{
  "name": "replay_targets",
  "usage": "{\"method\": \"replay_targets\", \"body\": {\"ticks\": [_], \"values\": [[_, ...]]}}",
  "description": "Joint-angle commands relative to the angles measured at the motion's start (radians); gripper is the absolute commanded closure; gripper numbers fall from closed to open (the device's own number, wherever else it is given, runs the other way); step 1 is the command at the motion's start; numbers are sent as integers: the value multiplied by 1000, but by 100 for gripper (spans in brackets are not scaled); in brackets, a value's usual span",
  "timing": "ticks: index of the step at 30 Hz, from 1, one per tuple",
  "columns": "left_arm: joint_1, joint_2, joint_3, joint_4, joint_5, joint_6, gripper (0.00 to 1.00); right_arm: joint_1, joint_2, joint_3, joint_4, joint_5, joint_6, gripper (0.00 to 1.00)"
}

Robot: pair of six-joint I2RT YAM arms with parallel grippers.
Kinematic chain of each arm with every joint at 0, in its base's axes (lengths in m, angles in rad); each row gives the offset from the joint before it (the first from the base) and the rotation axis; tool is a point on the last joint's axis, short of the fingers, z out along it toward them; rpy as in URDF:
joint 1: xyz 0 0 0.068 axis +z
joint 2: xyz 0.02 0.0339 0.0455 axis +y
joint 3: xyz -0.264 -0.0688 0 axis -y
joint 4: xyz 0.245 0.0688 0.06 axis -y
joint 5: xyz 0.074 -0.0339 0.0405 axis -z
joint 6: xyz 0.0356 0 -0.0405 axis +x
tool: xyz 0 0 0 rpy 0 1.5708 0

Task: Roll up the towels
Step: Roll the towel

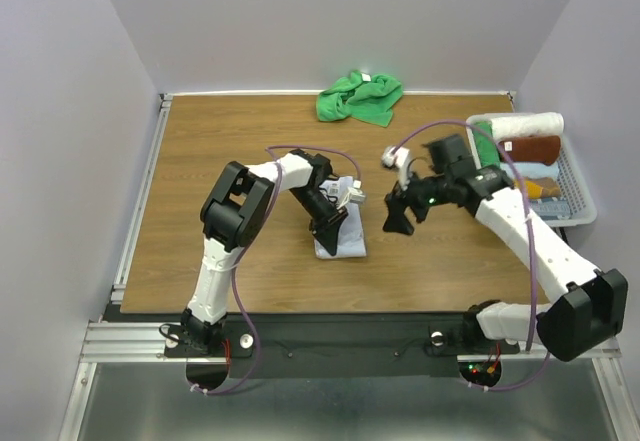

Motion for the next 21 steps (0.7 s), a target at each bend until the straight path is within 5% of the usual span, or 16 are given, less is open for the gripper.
{"method": "replay_targets", "body": {"ticks": [1, 11, 21], "values": [[-3, 62, 42, -87, -69, 15, 92, 162, 11, -63, 102, 177, -12, 22], [26, 119, 33, -96, -80, -11, 91, 476, 173, -178, 419, 401, -38, 31], [51, 140, 60, -100, -98, -5, 88, 592, 308, -234, 608, 470, -104, 31]]}}
